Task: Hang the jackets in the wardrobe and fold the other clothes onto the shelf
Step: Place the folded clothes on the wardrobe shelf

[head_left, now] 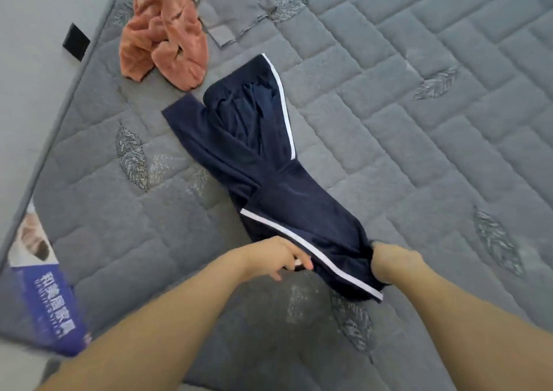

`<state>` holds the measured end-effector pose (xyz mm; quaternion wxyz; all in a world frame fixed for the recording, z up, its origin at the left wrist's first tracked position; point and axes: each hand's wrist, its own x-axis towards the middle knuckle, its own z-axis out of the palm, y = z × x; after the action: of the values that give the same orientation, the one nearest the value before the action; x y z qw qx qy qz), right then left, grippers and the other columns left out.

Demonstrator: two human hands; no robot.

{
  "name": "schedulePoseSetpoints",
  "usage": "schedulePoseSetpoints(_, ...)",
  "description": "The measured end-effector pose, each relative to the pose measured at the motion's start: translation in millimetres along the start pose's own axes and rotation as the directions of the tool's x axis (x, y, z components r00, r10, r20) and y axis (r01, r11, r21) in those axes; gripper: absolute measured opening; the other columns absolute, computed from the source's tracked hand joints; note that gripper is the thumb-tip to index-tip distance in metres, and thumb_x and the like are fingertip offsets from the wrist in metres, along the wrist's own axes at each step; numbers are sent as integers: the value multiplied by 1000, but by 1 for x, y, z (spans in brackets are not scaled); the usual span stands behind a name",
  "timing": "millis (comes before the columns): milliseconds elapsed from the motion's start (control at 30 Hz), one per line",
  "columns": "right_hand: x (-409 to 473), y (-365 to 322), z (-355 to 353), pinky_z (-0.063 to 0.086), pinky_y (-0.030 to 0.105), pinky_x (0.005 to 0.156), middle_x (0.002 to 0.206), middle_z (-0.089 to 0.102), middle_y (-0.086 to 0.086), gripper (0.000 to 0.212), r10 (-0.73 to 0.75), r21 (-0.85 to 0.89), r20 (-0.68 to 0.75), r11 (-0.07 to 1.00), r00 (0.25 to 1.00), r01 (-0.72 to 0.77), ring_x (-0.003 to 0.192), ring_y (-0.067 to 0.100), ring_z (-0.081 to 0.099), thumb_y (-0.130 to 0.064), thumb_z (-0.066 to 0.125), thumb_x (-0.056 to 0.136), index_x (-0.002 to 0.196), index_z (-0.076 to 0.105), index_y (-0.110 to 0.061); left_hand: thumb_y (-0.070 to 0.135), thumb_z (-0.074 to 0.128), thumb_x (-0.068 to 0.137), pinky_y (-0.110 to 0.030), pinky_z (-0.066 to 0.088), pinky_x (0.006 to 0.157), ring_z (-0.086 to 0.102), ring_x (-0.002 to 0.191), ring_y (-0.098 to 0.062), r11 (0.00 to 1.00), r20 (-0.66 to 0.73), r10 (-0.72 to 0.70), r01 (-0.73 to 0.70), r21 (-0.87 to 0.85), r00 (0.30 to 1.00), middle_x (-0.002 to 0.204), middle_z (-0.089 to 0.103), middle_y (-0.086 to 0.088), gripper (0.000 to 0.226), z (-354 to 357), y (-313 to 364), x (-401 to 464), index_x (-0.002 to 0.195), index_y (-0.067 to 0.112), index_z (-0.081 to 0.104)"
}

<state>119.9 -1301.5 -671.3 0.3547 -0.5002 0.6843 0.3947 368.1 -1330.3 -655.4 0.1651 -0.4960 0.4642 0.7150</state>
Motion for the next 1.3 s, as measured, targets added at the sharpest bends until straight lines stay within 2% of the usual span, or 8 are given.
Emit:
schedulePoseSetpoints(133, -25, 29, -1, 34, 46, 107, 142, 45, 8, 47, 138, 34, -15, 990, 990, -137, 130, 32, 45, -26, 44, 92, 139, 41, -19, 10, 54, 91, -31, 50, 75, 65, 100, -25, 971, -208, -230, 238, 15, 951, 106, 65, -8, 10, -10, -27, -28, 86, 14, 62)
schedulePoseSetpoints(267, -11, -16, -44, 37, 44, 105, 142, 42, 15, 48, -66, 260, -323, 953, 944, 156, 128, 35, 44, -24, 42, 95, 141, 37, -13, 37, 57, 88, -42, 37, 97, 38, 128, -35, 977, -799, -85, 206, 49, 595, 142, 36, -12, 44, -51, -41, -18, 127, 22, 44)
schedulePoseSetpoints(500, 11, -104, -29, 38, 45, 104, 143, 31, 10, 58, -283, 279, -381, 873, 880, 401, 128, 33, 37, -25, 53, 91, 145, 31, -24, 36, 52, 87, -66, 16, 111, 43, 122, -28, 488, -621, 448, 406, 773, 644, 129, 51, 0, 23, -38, -72, 9, 106, 24, 58)
schedulePoseSetpoints(600, 13, -101, -21, 38, 42, 98, 136, 29, 9, 41, -198, 227, -287, 936, 937, 268, 122, 32, 34, -21, 49, 89, 130, 43, -22, 40, 44, 81, -45, 34, 93, 58, 100, -27, 407, -412, 192, 310, 859, 891, 105, 66, -1, 22, -21, -110, -18, 93, 25, 54)
schedulePoseSetpoints(800, 27, -128, -79, 48, 38, 90, 129, 47, 19, 24, -84, 638, -289, 725, 954, 257, 104, 33, 51, -29, 52, 85, 104, 54, -14, 29, 56, 88, -30, 49, 66, 63, 74, -24, 989, -656, -146, 120, -85, 741, 84, 70, -5, 17, -80, -112, -31, 80, 15, 61)
schedulePoseSetpoints(933, 44, -163, -122, 47, 39, 95, 128, 50, 10, 64, -5, 818, -415, 436, 910, 376, 110, 29, 54, -29, 62, 85, 140, 34, -9, 24, 47, 98, -29, 47, 67, 64, 82, -21, 675, -629, -272, -321, -664, 728, 102, 67, -7, 15, -135, -50, 13, 107, 16, 56)
schedulePoseSetpoints(1167, 50, -167, -128, 55, 42, 86, 113, 67, 21, 19, -189, 933, -307, 132, 933, 334, 89, 27, 64, -22, 53, 98, 106, 64, -9, 20, 52, 92, -30, 58, 59, 74, 79, -22, 566, -411, -157, -259, -783, 898, 97, 76, -9, 27, -131, -18, 24, 111, 10, 69)
schedulePoseSetpoints(1300, 33, -108, -143, 55, 38, 88, 118, 67, 15, 18, -83, 918, -379, -159, 922, 363, 97, 24, 65, -17, 46, 103, 108, 63, -17, 21, 45, 93, -34, 56, 64, 70, 81, -29, 546, -649, -319, -426, -721, 690, 101, 72, -15, 31, -150, 12, 4, 110, 5, 66)
